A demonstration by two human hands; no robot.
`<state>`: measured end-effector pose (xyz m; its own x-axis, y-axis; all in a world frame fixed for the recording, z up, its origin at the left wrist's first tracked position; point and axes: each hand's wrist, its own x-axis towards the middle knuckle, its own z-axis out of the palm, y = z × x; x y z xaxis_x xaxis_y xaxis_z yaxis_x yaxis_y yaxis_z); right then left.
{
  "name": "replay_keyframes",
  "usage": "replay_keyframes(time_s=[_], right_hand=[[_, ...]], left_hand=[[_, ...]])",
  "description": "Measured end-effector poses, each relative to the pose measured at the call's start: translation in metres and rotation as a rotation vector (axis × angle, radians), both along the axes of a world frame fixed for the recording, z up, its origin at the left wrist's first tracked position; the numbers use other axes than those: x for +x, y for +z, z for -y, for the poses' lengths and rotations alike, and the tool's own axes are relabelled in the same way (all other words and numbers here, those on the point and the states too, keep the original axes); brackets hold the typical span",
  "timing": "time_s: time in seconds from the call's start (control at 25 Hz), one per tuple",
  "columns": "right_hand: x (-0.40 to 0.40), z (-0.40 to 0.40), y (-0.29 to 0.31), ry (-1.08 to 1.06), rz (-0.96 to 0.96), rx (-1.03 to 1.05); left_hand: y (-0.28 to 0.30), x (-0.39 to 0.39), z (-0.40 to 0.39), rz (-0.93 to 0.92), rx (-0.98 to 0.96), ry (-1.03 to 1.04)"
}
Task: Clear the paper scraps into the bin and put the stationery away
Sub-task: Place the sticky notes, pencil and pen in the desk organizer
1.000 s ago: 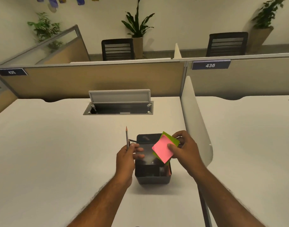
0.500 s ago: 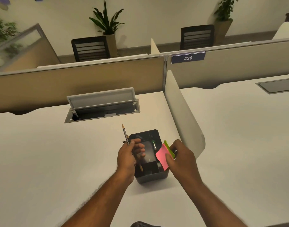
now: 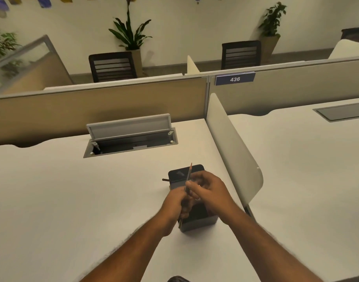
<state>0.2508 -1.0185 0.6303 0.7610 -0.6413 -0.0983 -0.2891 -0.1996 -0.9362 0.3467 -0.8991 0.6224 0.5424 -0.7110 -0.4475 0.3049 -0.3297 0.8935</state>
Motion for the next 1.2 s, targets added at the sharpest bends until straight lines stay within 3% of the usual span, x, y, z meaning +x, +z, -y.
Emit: replay_keyframes(time_s=[0.28, 0.64, 0.76, 0.88, 1.2], right_hand=[[0.029, -0.012, 0.022, 0.026, -0.075, -0.124], [0.049, -0.007, 0.045, -0.065, 0.036, -0.198], [0.058, 0.011, 0.055, -0.147, 0.074, -0.239], [0.071, 0.018, 0.049, -0.171, 0.085, -0.262], [0.094, 0.005, 0.007, -0.140, -0.044, -0.352]], left_hand=[[0.025, 0.010, -0.014, 0.211, 0.072, -0.190], [0.014, 0.037, -0.008, 0.484, 0.004, -0.038], [0.008, 0.039, -0.025, 0.620, -0.006, 0.208], [0.005, 0.040, -0.040, 0.592, -0.025, 0.364], [-0.008, 0.052, -0.064, 0.462, 0.023, 0.444]])
